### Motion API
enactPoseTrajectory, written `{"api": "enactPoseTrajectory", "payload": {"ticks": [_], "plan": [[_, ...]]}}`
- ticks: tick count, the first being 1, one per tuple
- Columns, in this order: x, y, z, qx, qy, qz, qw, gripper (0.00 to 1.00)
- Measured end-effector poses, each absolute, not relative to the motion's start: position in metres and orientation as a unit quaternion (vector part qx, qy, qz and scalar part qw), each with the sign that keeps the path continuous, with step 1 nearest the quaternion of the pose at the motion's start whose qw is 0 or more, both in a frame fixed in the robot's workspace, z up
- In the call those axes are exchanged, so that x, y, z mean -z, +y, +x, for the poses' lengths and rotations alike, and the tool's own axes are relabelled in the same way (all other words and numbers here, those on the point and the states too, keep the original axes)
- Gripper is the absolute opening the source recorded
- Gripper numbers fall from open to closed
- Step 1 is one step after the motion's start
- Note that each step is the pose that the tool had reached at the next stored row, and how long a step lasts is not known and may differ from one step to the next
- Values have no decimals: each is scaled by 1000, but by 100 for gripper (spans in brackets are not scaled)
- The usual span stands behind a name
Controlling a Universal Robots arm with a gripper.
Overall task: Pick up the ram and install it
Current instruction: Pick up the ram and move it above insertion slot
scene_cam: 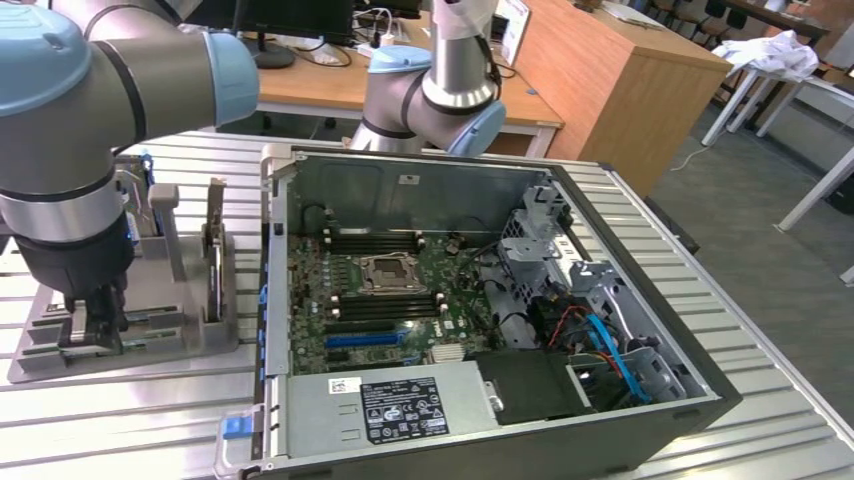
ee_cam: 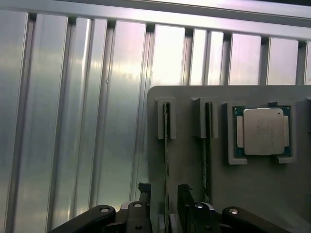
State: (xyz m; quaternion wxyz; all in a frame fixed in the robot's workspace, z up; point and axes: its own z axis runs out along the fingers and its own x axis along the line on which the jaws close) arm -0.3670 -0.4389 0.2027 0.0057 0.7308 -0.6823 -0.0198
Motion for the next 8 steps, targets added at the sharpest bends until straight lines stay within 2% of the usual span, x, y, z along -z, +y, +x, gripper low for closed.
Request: {"api": "enactPoseTrajectory", "payload": {"ticks": [8], "plan": [[-200,-439,-367,20,-682,731,5,36]]}}
